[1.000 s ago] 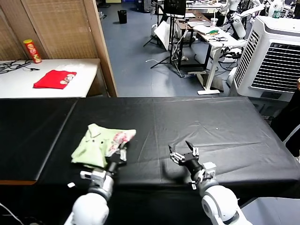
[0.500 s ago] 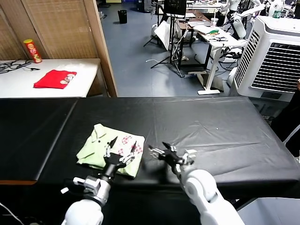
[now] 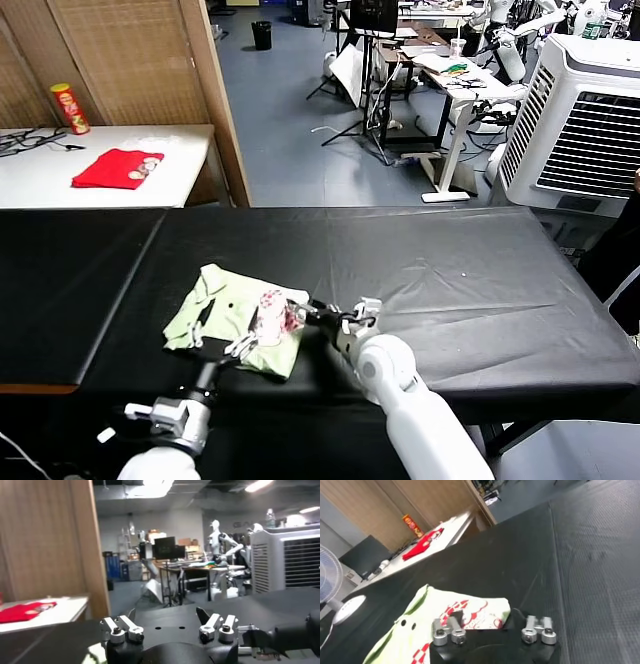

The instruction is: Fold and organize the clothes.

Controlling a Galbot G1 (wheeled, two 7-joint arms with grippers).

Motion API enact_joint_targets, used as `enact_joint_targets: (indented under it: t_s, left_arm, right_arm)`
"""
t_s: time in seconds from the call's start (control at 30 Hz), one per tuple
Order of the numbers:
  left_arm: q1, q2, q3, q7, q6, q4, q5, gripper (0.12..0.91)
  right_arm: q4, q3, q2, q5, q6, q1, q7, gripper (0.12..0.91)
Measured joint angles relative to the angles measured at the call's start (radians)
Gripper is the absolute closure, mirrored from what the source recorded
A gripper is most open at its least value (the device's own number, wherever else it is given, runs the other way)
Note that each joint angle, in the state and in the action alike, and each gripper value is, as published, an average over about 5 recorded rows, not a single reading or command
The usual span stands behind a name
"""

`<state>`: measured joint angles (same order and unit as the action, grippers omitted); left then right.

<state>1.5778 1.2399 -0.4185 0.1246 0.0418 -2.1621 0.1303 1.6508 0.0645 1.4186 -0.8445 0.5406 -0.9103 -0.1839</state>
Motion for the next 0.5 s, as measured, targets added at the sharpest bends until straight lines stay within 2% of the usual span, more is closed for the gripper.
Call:
enact_joint_targets:
  t_s: [0.17, 0.27, 0.4, 0.5]
  left_arm:
    - [0.036, 0.015, -0.027, 0.002, -0.025, -0.009, -0.019, 0.232]
    - [0.054, 0.024, -0.039, 0.003, -0.037, -0.011, -0.025, 0.232]
    - [0.075, 0.035, -0.051, 0.003, -0.055, -0.008, -0.030, 0.232]
    - [0.088, 0.041, -0.060, 0.003, -0.065, 0.000, -0.031, 0.232]
  right_arm:
    - [-0.029, -0.006, 0.002, 0.024, -0.007, 0.022, 0.018, 0.736]
    - [-0.042, -0.011, -0.005, 0.060, -0.019, 0.035, 0.047, 0.867]
    - [-0.062, -0.024, -0.026, 0.173, -0.066, 0.056, 0.119, 0.903]
    - [-0.089, -0.035, -0.056, 0.332, -0.129, 0.083, 0.194, 0.904]
